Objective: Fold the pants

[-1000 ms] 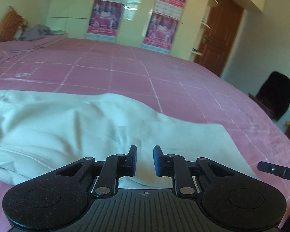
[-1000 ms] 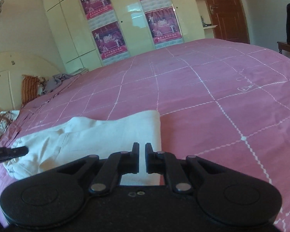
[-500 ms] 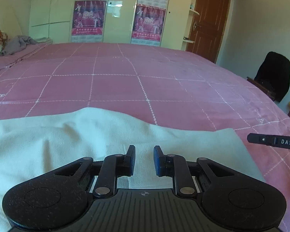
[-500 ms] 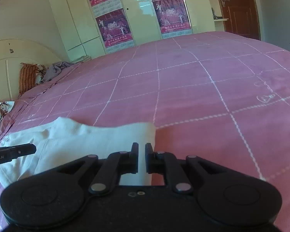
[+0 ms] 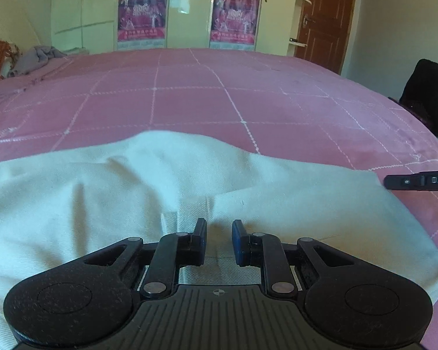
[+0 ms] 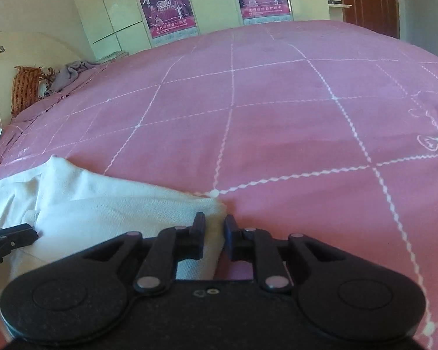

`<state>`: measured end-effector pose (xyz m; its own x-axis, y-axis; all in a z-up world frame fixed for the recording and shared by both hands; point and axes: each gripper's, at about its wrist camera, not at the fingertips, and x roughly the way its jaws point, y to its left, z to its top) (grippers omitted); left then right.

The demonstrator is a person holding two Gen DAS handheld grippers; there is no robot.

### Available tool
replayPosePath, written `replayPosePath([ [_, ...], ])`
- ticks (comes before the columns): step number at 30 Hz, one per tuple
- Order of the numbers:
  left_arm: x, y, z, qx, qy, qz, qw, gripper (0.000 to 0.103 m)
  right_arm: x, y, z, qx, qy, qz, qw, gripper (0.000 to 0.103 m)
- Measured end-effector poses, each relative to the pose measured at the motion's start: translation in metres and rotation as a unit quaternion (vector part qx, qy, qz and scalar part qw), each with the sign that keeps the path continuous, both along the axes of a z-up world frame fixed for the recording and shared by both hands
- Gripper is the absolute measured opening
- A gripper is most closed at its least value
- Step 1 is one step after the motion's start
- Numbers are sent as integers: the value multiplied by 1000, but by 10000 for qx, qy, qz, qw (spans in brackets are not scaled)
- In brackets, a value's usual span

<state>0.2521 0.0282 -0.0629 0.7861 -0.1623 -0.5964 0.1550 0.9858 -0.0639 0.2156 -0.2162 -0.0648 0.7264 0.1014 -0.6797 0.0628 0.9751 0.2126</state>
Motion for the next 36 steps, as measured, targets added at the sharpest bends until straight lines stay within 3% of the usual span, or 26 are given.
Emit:
replayPosePath([
  [2,-25,1,5,270,-474,154,9984,21,-29,-3,16,89,-466,-76,9988,17],
  [3,-33,0,2,386,-459,148,9981,24,-46,-3,21,76,-672,-132,9976,18],
  [5,-40,0,-15,618,-20,131,9980,45,-76,-2,24,190,-839,-5,9963,19],
  [7,-50,6,-15,511,-23,225,9984,50,-97,7,18,71,-648,128,9978,20],
  [9,-59,17,-2,206,-3,395,9990,50,-105,17,3,-89,-68,198,9997,20],
  [13,-98,72,15,-320,-592,1000,9927,50,-140,16,15,-128,-567,-61,9983,24],
  [15,-111,119,14,-715,-674,1496,9839,50,-150,8,19,-29,-644,-227,9977,28],
  [17,-114,168,6,-1150,-492,2064,9704,52,-156,-3,17,72,-626,-340,9974,28],
  [19,-116,217,-10,-1761,-216,2611,9489,53,-160,-13,15,260,-657,-567,9959,28],
  [21,-119,258,-29,-2441,-67,3077,9196,60,-161,-27,17,587,-761,-909,9912,30],
  [22,-120,272,-36,-2602,-34,3207,9107,72,-163,-35,18,648,-829,-1169,9876,38],
  [23,-116,284,-48,-2835,-20,3323,8996,75,-164,-43,20,647,-873,-1426,9838,52],
  [25,-114,307,-63,-3458,-95,3344,8767,75,-169,-62,22,688,-1009,-1956,9730,68],
  [26,-107,314,-74,-3733,-102,3279,8677,75,-173,-73,21,806,-1099,-2133,9674,69],
  [28,-92,328,-88,-4135,-77,2962,8609,75,-181,-98,17,1206,-1162,-2493,9538,69],
  [31,-62,341,-101,-4477,72,2580,8561,73,-197,-134,6,2030,-1359,-3119,9182,69],
  [33,-42,345,-108,-4478,183,2452,8596,61,-207,-148,-4,2407,-1499,-3451,8947,70],
  [34,-33,345,-113,-4462,225,2432,8610,45,-209,-151,-10,2546,-1543,-3555,8860,70],
  [35,-25,343,-120,-4459,289,2418,8613,29,-209,-153,-13,2595,-1546,-3623,8818,70],
  [36,-23,342,-124,-4551,259,2451,8557,25,-208,-152,-16,2584,-1527,-3651,8813,70],
])
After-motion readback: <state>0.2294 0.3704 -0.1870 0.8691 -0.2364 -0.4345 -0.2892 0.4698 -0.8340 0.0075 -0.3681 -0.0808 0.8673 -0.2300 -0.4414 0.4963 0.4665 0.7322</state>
